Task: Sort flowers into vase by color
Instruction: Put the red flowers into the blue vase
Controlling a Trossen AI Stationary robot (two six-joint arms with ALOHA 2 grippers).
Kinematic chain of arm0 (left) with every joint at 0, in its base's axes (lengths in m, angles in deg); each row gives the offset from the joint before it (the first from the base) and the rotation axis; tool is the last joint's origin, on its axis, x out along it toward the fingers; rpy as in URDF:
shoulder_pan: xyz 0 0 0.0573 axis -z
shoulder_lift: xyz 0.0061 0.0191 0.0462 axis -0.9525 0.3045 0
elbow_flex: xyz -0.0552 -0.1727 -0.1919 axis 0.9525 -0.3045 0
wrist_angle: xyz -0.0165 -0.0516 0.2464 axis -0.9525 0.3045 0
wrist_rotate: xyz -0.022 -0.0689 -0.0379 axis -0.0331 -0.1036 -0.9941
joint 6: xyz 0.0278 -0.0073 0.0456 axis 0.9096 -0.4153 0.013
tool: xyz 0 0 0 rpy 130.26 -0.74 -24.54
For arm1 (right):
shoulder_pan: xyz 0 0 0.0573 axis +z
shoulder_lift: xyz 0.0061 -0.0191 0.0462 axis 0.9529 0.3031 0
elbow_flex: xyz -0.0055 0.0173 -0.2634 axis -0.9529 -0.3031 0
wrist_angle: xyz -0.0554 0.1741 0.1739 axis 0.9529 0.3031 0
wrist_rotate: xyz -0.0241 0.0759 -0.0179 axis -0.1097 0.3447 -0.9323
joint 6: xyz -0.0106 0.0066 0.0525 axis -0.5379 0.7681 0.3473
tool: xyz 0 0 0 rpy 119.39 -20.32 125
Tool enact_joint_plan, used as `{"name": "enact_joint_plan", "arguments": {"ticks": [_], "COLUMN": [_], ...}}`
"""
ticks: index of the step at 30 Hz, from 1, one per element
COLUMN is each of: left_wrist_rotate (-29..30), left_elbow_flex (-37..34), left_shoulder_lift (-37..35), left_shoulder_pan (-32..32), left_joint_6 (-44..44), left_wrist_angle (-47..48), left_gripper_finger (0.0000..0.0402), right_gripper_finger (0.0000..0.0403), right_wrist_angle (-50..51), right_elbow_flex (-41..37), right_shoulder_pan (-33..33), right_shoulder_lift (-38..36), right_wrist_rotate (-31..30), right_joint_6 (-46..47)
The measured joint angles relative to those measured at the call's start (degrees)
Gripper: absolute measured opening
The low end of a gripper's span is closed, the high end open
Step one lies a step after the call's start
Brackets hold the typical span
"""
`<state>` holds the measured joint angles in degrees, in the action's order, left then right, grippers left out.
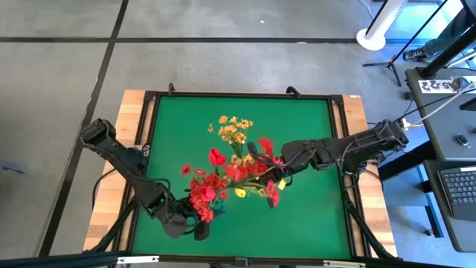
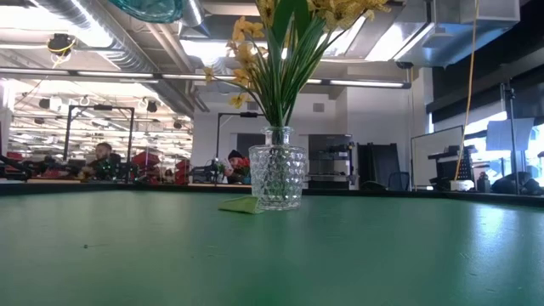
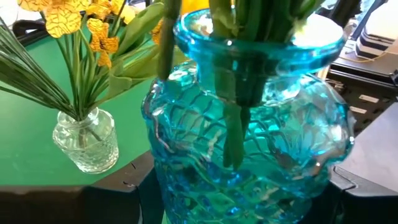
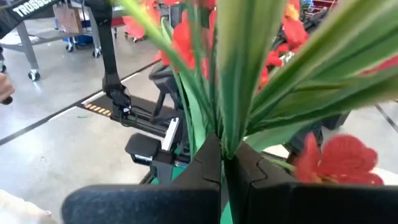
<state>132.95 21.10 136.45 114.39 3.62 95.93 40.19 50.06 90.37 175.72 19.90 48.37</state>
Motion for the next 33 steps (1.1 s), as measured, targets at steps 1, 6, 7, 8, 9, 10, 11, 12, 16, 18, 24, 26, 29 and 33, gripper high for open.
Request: {"name": "enact_joint_plan", "arguments": {"ticks": [1,6,7,8,9,10,11,12,16,18,24,26,29,33], "left_wrist_rotate": [0.0,0.0,0.0,0.0,0.0,0.0,0.0,0.0,0.1,0.1,0.5,0.5,0.5,0.3], "left_elbow_flex": [0.0,0.0,0.0,0.0,0.0,0.0,0.0,0.0,0.0,0.0,0.0,0.0,0.0,0.0], "left_shoulder_lift": [0.0,0.0,0.0,0.0,0.0,0.0,0.0,0.0,0.0,0.0,0.0,0.1,0.1,0.2], "left_shoulder_pan": [-0.2,-0.2,-0.2,-0.2,-0.2,-0.2,0.0,0.1,1.0,1.5,1.7,1.3,0.5,-0.4], "left_joint_6": [0.0,0.2,0.4,0.8,1.1,1.4,1.5,1.5,1.1,0.2,-0.2,-0.1,0.6,2.1], "left_wrist_angle": [0.1,0.3,0.4,0.3,0.3,0.3,0.4,0.6,1.4,2.1,2.8,2.9,2.9,2.4], "left_gripper_finger": [0.0242,0.0242,0.0242,0.0242,0.0242,0.0242,0.0242,0.0242,0.0242,0.0242,0.0242,0.0242,0.0242,0.0242], "right_gripper_finger": [0.0000,0.0000,0.0000,0.0000,0.0000,0.0000,0.0000,0.0000,0.0000,0.0000,0.0000,0.0000,0.0000,0.0000], "right_wrist_angle": [-0.6,-0.3,-0.2,0.1,0.4,0.5,0.5,0.5,1.6,2.5,2.1,1.9,1.7,0.6], "right_elbow_flex": [0.0,0.0,0.0,0.0,0.0,0.0,0.0,0.0,0.0,0.0,0.0,0.0,0.0,0.0], "right_shoulder_pan": [0.0,0.0,0.0,0.0,0.0,0.0,0.0,0.0,0.0,0.1,2.2,2.8,3.9,4.5], "right_shoulder_lift": [0.5,0.7,0.7,0.7,0.7,0.7,0.7,0.5,-1.5,-2.7,-4.8,-4.9,-4.5,-3.6], "right_wrist_rotate": [0.3,1.0,1.0,1.0,1.0,1.0,1.0,1.0,1.3,1.4,1.1,0.9,0.1,-0.6], "right_joint_6": [0.1,1.1,1.1,1.1,1.1,1.1,1.1,1.2,1.3,1.3,1.3,1.3,1.2,1.1]}}
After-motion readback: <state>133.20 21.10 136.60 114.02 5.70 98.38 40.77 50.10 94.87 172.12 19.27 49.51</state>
